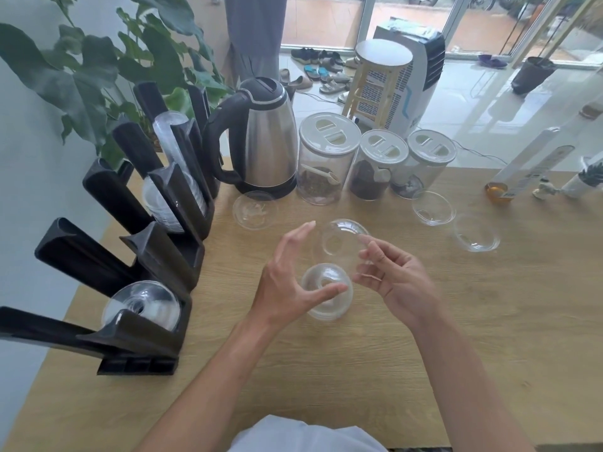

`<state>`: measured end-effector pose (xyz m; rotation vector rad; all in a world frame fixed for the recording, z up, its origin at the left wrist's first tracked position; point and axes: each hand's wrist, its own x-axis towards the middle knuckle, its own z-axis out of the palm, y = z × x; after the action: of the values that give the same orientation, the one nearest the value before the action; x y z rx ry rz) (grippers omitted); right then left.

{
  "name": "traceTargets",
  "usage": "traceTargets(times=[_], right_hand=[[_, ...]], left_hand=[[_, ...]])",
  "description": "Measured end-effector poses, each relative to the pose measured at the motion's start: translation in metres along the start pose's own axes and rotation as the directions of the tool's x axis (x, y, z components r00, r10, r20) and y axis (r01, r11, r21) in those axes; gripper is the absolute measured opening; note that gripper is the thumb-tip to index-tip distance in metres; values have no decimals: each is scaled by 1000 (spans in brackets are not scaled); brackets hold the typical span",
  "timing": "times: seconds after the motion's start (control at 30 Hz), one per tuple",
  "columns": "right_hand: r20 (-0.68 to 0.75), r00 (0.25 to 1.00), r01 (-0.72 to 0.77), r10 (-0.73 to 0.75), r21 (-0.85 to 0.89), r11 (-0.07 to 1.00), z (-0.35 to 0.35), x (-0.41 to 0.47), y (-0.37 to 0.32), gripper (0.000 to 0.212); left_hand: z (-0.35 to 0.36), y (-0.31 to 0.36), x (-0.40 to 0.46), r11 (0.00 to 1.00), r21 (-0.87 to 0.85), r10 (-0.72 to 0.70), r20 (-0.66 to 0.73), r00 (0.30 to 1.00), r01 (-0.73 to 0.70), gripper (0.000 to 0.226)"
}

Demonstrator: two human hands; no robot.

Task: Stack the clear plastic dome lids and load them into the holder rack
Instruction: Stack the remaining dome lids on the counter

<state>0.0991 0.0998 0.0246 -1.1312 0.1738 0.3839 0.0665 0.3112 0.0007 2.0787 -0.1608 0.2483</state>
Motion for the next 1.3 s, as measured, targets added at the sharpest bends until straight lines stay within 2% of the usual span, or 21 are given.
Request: traceTargets(times=[0.1,0.2,0.27,0.33,0.4,0.5,0.63,0.7,0.77,0.83,0.9,0.97,1.07,1.2,1.3], right_hand=[[-1,998,-59,59,-29,998,0,-2,11,32],[-138,990,-56,30,-189,980,-10,-3,23,41],[-240,971,-66,-20,-346,936,-18,-3,29,32],[-273,962,-96,-18,-397,913,-24,-2,34,23],[-249,968,-141,32,-434,890,-29,-1,39,23],[-130,986,-158,106,-503,850,-33,-1,47,37],[-82,992,-128,101,-494,860,-36,-2,53,47],[-88,991,-127,97,-473,872,-40,-1,55,49],[-95,991,-130,97,-461,878,-43,1,56,51],[-93,991,-133,101,-453,882,-46,1,57,51],[-94,990,-133,102,-451,882,-45,0,57,49],[-110,989,-138,99,-442,886,-45,0,58,46],[-144,985,-152,99,-422,894,-45,-2,58,42],[-186,978,-164,96,-391,906,-48,-6,58,39],[-232,969,-171,88,-368,914,-49,-7,57,34]], left_hand=[[5,0,6,997,27,74,3,997,-74,94],[13,-12,1,994,100,46,66,997,-53,87],[18,-23,-6,989,148,-3,116,993,-14,87],[23,-31,-12,985,170,-33,172,985,4,88],[26,-34,-15,987,161,-50,201,978,17,88],[28,-35,-15,986,166,-56,211,976,21,90],[17,-31,-9,988,126,-116,257,959,85,107],[5,-31,1,986,127,-135,187,973,113,105],[-9,-39,18,965,195,-183,16,983,177,98],[-22,-52,42,905,311,-247,-174,953,291,98],[-32,-65,67,807,386,-362,-272,891,446,110],[-40,-75,88,729,418,-465,-280,840,542,124],[-43,-83,109,694,439,-514,-253,820,571,131],[-40,-84,123,688,486,-501,-220,837,539,121],[-35,-77,124,723,467,-490,-174,854,510,112]])
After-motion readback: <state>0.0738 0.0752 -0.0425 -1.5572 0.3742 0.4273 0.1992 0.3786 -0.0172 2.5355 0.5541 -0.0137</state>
